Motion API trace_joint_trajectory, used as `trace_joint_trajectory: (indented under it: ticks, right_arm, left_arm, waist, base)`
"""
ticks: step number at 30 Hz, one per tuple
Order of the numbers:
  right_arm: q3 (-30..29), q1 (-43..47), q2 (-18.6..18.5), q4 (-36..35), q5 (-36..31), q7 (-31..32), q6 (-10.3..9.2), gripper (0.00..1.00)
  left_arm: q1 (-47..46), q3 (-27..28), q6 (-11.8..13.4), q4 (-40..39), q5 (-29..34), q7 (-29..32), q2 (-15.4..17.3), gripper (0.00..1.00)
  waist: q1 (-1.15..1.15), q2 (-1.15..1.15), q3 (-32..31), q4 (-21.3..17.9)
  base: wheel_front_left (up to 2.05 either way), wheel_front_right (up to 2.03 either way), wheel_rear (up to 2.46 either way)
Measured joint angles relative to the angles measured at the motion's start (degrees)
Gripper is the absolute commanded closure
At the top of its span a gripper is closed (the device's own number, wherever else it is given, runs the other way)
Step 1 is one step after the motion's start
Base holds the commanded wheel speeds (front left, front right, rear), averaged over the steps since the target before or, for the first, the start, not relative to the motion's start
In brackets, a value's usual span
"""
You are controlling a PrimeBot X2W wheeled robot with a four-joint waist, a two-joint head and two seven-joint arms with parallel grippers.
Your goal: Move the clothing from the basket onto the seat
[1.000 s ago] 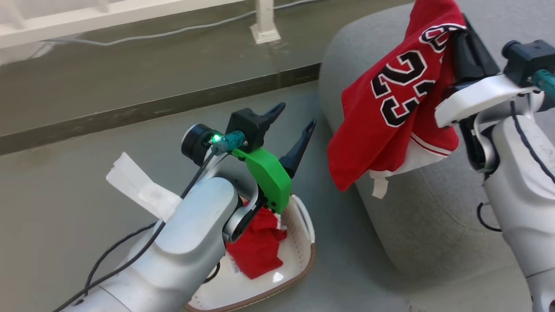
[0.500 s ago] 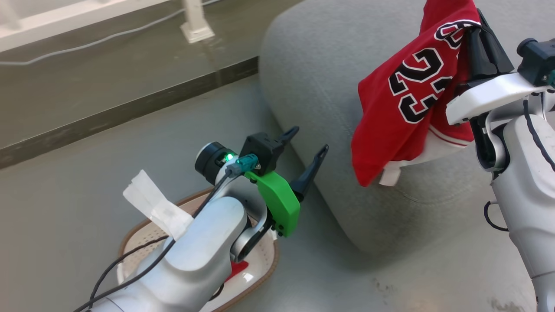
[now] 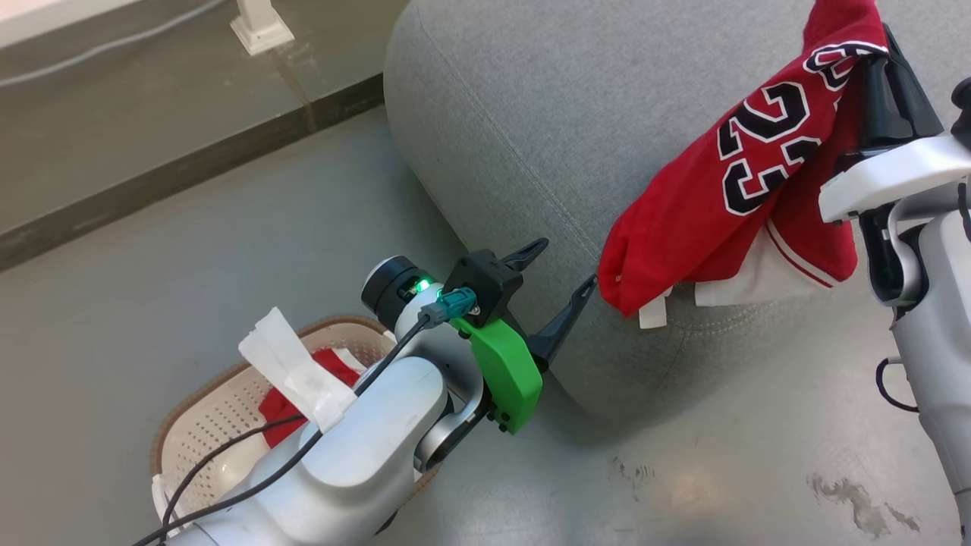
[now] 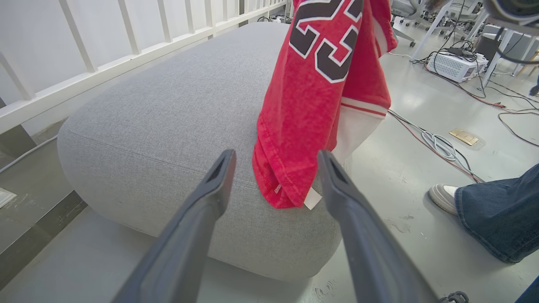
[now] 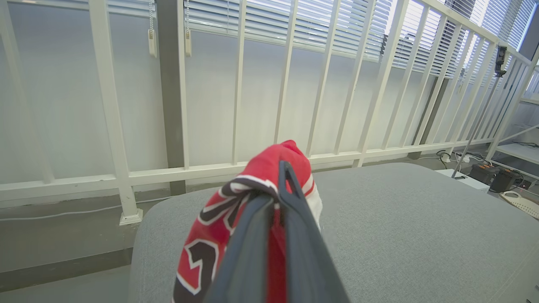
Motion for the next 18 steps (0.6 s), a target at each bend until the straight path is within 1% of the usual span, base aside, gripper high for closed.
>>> trace_joint_trajectory:
  ticks: [4, 6, 9, 18]
  right_arm:
    - [-0.35, -1.67, -0.11, 0.51, 0.00, -0.01, 0.63, 1.00]
    - [-1.09, -3.17, -0.97, 0.59, 0.00, -0.01, 0.63, 1.00]
    - [-2.36, -5.53, -2.68, 0.60, 0.00, -0.01, 0.63, 1.00]
    - [-4.78, -12.76, -4.37, 3.46, 0.65, 0.15, 0.64, 1.00]
  left_arm:
    - [-0.37, -0.05, 0.11, -0.78, 0.40, 0.00, 0.09, 0.00]
    - [-0.98, -0.58, 0.11, -1.36, 0.40, 0.00, 0.12, 0.00]
    - [-1.85, -1.05, 0.13, -2.61, 0.49, 0.00, 0.13, 0.00]
    - [-4.66, -1.68, 1.08, -5.04, 1.30, 0.77, 0.25, 0.00]
  waist:
    - [0.00, 0.00, 1.24, -0.06]
    - [0.00, 0.00, 1.83, 0.18]
    - [0.00, 0.00, 2.62, 0.99]
    - [0.00, 0.00, 6.06, 3.73]
  base:
    - [0.00, 0.00, 0.00]
    - [0.00, 0.00, 0.00]
    - [0.00, 0.00, 0.00]
    - [0.00, 0.00, 0.00]
